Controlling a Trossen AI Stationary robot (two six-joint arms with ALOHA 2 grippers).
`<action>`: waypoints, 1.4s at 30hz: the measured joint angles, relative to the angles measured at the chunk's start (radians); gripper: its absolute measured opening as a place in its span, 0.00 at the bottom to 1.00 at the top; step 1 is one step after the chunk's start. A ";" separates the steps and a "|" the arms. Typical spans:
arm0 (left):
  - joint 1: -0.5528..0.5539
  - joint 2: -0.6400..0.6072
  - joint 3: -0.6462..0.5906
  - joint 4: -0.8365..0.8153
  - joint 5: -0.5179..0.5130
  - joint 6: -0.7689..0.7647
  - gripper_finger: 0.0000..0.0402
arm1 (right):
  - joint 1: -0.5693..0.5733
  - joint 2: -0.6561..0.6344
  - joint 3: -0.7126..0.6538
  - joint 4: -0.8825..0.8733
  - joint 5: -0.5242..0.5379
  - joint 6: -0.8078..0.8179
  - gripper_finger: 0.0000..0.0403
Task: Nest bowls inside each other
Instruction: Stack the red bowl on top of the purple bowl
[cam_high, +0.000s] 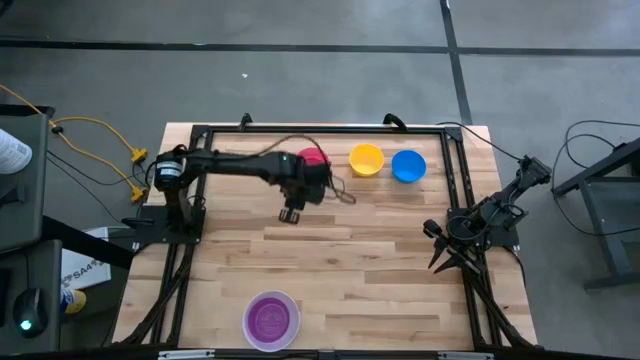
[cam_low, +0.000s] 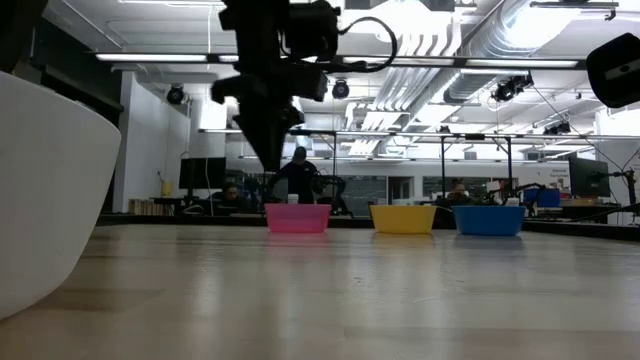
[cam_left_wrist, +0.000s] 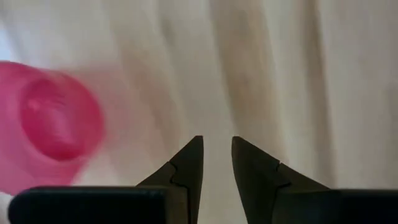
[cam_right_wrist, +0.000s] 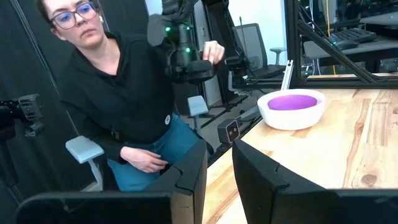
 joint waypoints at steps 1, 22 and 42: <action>0.016 0.000 0.000 0.019 0.011 0.008 0.21 | 0.000 0.000 0.000 0.000 0.000 0.000 0.18; 0.250 0.026 0.002 0.045 0.117 0.234 0.21 | 0.000 0.000 0.000 0.000 0.000 0.000 0.18; 0.225 0.097 0.001 0.078 -0.034 0.300 0.21 | 0.000 0.000 0.000 0.000 0.000 0.000 0.18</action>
